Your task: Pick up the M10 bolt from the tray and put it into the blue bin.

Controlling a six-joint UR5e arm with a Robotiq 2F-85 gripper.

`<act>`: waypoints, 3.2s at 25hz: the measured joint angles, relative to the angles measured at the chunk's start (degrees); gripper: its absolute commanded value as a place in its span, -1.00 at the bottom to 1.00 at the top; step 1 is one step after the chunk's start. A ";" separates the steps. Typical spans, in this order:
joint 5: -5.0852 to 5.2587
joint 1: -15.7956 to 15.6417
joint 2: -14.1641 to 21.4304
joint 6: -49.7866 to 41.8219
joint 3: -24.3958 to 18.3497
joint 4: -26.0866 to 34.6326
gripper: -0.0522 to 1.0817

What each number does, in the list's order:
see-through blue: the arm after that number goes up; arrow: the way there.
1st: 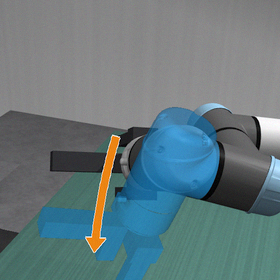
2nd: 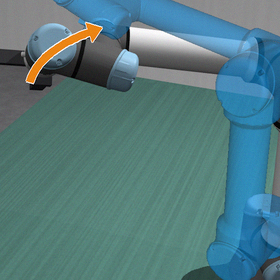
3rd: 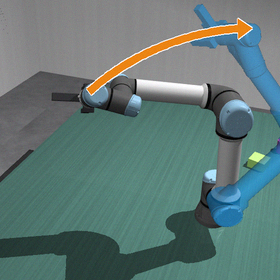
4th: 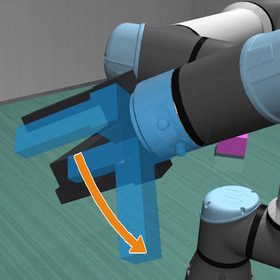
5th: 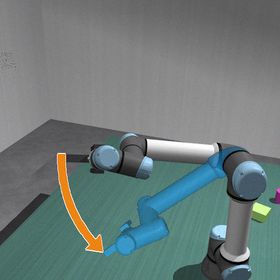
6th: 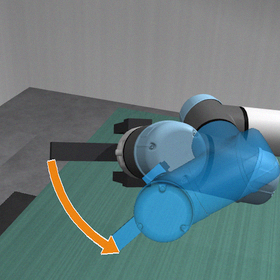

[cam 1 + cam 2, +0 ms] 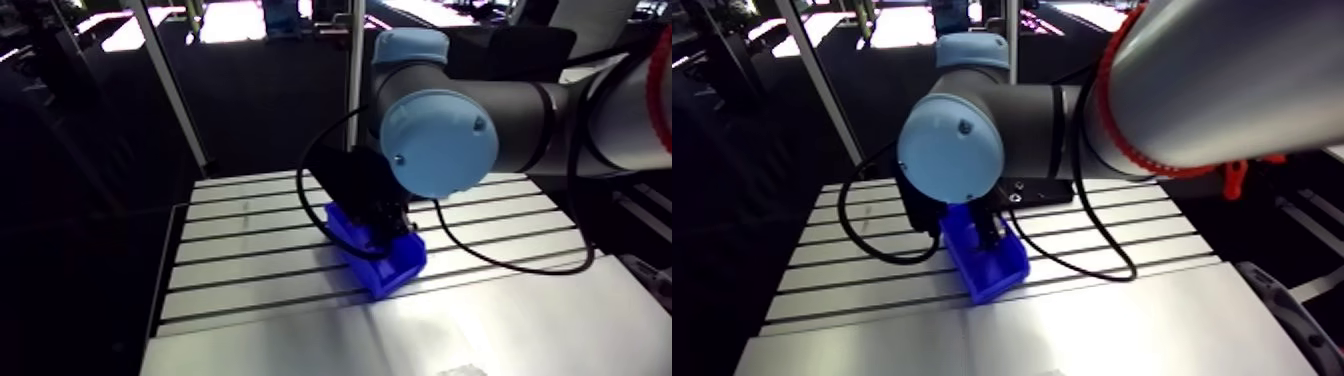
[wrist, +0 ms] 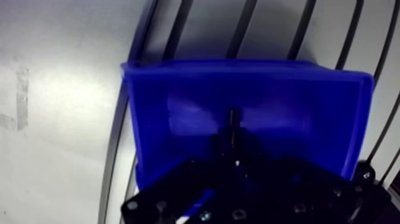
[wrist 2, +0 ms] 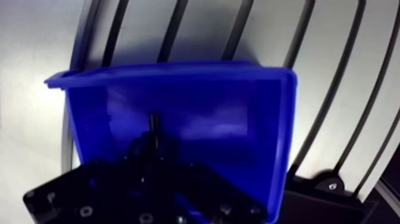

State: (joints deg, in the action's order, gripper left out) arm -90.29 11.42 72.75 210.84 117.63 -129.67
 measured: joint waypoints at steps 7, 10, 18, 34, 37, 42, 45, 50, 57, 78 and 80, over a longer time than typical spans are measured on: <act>-0.06 -0.03 -0.27 0.12 0.48 -0.02 0.62; -0.04 -0.06 -0.27 0.08 0.73 -0.02 0.24; 0.06 -0.08 -0.07 0.04 0.82 -1.69 -0.29; -0.15 -0.33 6.07 -0.02 -0.13 0.85 -0.89; -0.58 -0.37 8.14 -2.66 -2.22 5.94 -0.88; -1.16 -0.63 9.69 -15.24 -8.88 17.02 -0.87; -1.20 -0.68 9.95 -24.60 -12.97 22.20 -0.87; -1.16 -0.77 10.10 -43.58 -19.45 28.63 -0.88; -1.46 -1.98 10.20 -79.96 -27.41 34.03 -0.88; -3.18 -2.58 8.26 -111.30 -42.23 46.73 -0.88; -3.14 -2.51 8.20 -111.31 -42.19 46.89 -0.88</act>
State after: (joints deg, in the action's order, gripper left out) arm -93.43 8.91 80.95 99.52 75.43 -82.78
